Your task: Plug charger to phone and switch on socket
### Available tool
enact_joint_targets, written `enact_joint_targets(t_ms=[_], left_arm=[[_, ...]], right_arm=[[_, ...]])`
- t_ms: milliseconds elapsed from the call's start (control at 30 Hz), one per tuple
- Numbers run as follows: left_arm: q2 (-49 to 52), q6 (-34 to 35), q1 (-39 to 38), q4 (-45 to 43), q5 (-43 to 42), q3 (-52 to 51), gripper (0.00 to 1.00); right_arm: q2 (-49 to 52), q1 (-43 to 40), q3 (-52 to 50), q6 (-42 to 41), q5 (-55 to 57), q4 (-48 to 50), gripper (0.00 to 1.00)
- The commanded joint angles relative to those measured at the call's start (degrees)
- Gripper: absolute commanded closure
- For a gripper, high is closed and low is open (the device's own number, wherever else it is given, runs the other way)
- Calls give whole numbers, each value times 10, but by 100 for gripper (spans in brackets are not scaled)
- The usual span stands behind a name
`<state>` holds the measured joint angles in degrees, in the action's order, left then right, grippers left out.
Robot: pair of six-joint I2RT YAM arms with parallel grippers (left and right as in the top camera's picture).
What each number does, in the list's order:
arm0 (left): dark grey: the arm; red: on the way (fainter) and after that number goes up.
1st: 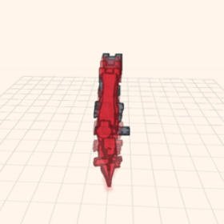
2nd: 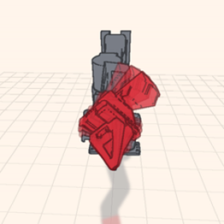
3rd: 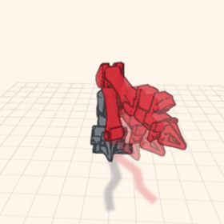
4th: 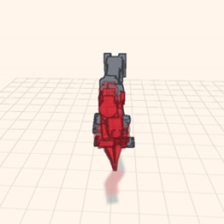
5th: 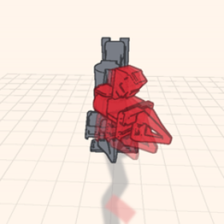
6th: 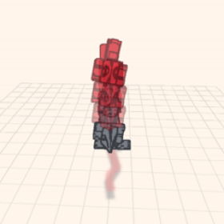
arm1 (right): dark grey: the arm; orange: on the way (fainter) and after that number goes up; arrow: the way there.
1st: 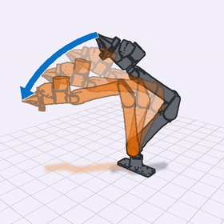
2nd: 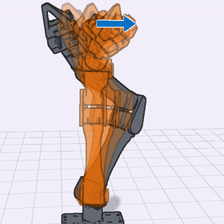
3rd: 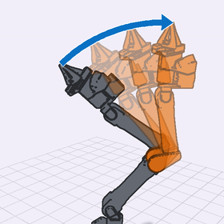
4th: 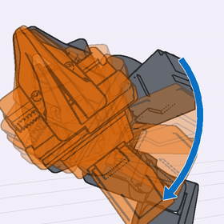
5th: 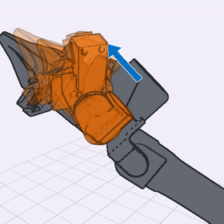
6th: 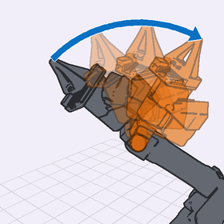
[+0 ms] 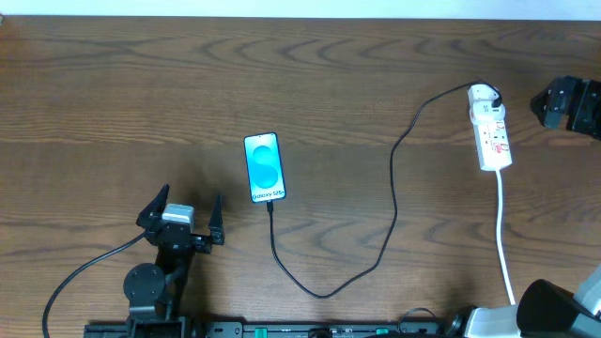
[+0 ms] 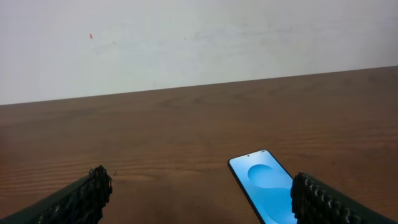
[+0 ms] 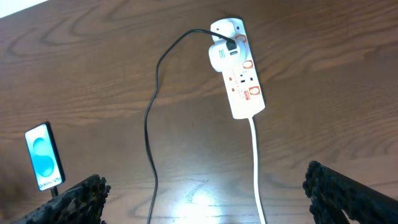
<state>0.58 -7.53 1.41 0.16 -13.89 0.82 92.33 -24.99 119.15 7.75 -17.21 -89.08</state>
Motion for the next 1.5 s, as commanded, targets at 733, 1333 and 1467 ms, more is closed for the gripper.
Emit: enact_joint_targets(t_ms=[733,1333,1467], left_arm=[[-3,-2,3,26,-28,-5,6],[-3,-2,3,26,-28,-5,6],[-3,-2,3,26,-28,-5,6]], right_arm=[[-3,1,-7,-4,-2,-1,1],[-59,125,-8,-4,-3,-1,1],[-75,136,-8,-4,-3,-1,1]])
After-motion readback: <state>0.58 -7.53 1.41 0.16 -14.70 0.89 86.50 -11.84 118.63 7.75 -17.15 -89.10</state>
